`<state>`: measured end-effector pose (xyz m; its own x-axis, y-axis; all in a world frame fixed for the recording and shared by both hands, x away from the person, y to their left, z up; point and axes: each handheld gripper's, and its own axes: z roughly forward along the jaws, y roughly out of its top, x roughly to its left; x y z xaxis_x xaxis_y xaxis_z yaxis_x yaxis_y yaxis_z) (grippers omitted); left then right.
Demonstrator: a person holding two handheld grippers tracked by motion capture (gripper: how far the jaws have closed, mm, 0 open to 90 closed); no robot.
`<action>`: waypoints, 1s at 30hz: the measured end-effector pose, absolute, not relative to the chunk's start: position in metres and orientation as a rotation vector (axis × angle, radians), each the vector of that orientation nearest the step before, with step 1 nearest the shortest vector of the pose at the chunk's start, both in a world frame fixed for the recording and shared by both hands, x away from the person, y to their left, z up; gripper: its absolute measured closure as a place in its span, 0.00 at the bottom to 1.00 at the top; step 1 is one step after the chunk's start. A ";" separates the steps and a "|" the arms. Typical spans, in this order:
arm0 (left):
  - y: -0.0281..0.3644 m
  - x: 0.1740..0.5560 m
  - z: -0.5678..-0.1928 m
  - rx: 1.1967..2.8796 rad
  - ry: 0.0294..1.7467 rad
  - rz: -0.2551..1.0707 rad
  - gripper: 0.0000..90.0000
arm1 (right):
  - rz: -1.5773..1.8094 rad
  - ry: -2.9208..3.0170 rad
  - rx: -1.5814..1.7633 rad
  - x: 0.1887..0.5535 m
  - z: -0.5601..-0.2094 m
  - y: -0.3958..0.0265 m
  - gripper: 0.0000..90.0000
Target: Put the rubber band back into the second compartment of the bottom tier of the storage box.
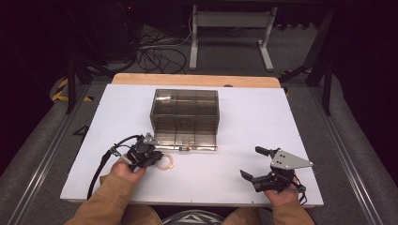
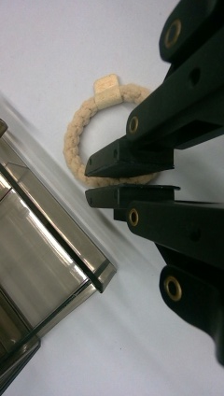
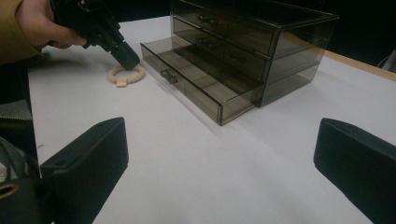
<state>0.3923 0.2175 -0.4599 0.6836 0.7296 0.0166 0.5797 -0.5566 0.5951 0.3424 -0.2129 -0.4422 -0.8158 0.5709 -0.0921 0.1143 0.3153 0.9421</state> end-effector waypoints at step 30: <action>0.222 0.384 -0.446 2.248 0.974 0.436 0.95 | 1.507 2.176 0.608 0.342 -0.442 -0.213 0.04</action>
